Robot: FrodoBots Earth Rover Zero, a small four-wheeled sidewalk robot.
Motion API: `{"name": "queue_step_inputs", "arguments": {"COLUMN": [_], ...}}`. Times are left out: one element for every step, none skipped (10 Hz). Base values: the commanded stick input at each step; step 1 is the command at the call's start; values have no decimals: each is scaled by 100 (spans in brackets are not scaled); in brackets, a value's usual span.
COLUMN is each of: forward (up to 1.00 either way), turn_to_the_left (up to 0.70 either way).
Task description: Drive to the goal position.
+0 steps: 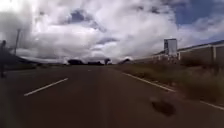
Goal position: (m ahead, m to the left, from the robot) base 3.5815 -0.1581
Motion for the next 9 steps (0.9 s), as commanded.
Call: {"name": "queue_step_inputs", "arguments": {"forward": [70,70,70,70,70,70,70,70,70], "turn_to_the_left": [6,6,6,6,6,6,6,6,6]}}
